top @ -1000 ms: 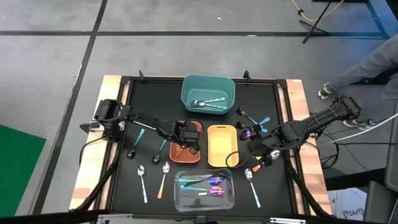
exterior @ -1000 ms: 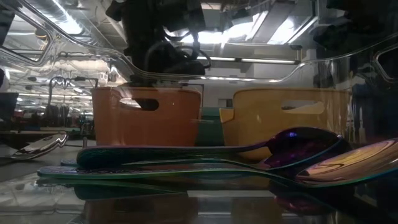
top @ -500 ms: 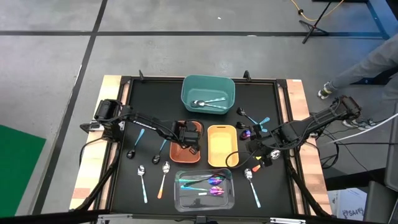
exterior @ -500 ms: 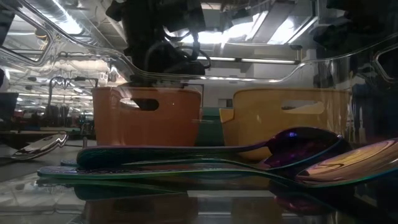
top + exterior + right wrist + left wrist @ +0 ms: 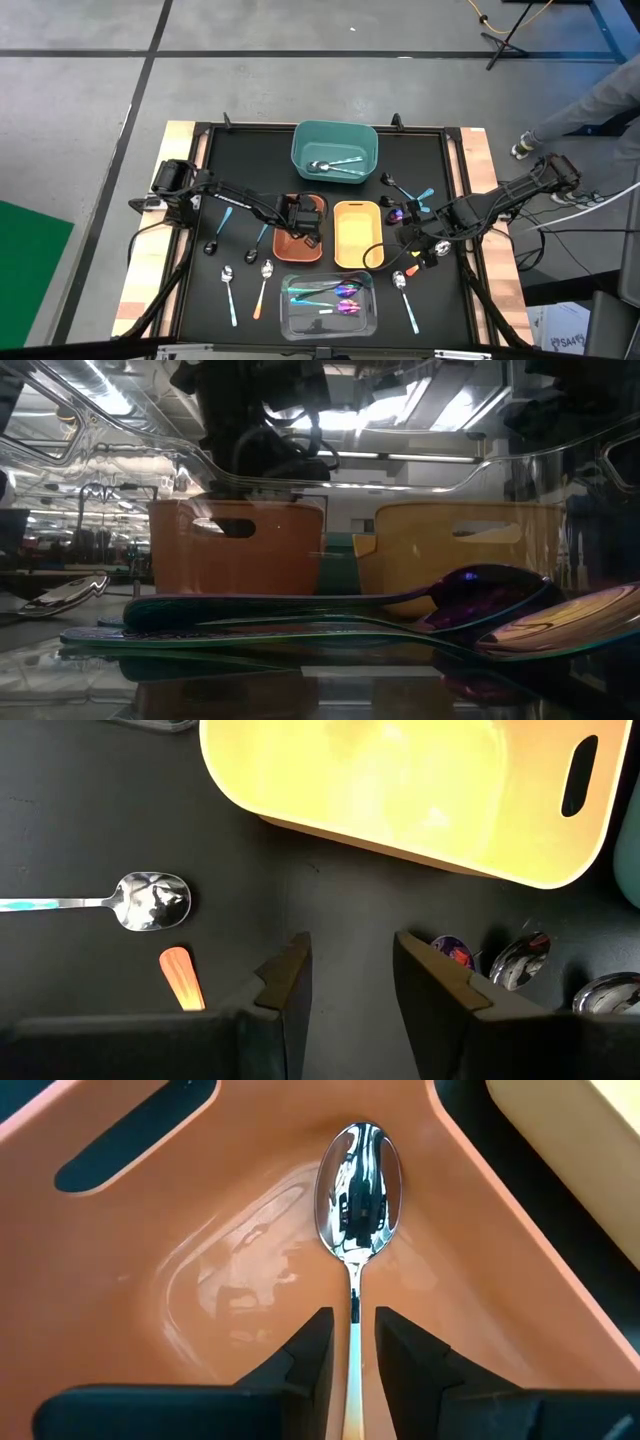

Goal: Sort silverware by color (type)
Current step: Put the light blue spoon into the yellow bin

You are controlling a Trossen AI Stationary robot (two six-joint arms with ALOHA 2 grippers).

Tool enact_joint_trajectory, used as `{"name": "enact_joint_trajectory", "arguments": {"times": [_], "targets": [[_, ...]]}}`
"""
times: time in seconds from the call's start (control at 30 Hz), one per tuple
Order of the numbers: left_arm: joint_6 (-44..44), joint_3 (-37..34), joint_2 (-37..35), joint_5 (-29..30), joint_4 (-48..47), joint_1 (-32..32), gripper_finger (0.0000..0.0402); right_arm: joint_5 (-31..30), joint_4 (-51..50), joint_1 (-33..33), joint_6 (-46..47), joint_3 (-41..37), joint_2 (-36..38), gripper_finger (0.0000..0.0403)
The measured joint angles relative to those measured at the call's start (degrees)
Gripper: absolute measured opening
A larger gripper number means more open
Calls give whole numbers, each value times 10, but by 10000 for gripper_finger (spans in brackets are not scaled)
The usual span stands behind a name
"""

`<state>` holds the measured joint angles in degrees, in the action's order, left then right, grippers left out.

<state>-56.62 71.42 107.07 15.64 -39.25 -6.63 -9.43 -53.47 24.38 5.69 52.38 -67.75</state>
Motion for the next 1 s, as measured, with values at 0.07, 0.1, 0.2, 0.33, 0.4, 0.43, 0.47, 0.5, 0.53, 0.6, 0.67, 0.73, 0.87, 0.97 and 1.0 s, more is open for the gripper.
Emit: {"name": "enact_joint_trajectory", "arguments": {"times": [0.07, 0.1, 0.2, 0.33, 0.4, 0.43, 0.47, 0.5, 0.53, 0.6, 0.67, 0.73, 0.87, 0.97, 1.0], "targets": [[0, 0, 0, 0, 2, 0, 71, 0, 0, 0, 0, 0, 0, 129], [1, 0, 0, 0, 5, 0, 71, 0, 0, 0, 0, 0, 0, 129], [2, 0, 0, 0, 8, 0, 71, 0, 0, 0, 5, 0, 0, 129], [2, 0, 0, 0, 8, 0, 71, 0, -4, 0, 37, 0, 0, 129], [2, 0, 0, 0, 8, 0, 71, 0, -7, 0, 50, 0, 0, 129], [3, 0, 0, 0, 8, 0, 71, 0, -6, 0, 57, 0, 0, 129], [3, 0, 0, 0, 8, 0, 71, 0, -6, 0, 61, 0, 0, 129], [3, 0, 0, 0, 8, 0, 71, 0, -6, 0, 64, 0, 0, 129], [3, 0, 0, 0, 8, 0, 71, 0, -6, 0, 64, 0, 0, 129], [4, 0, -3, 0, 8, 0, 71, 0, -6, 0, 64, 0, 0, 129], [4, 0, -5, 0, 8, 0, 71, 0, -6, 0, 65, 0, 0, 129], [4, 0, -10, 0, 7, 0, 71, 0, -6, 0, 65, 0, 0, 129], [13, 0, -28, -2, 11, -1, 71, 0, -6, 0, 65, 0, 0, 129], [18, 0, -48, -6, 13, -1, 71, 0, -5, 0, 65, 0, 0, 129], [18, 0, -56, -6, 13, -1, 71, 1, -5, 0, 65, 0, 0, 129]]}}
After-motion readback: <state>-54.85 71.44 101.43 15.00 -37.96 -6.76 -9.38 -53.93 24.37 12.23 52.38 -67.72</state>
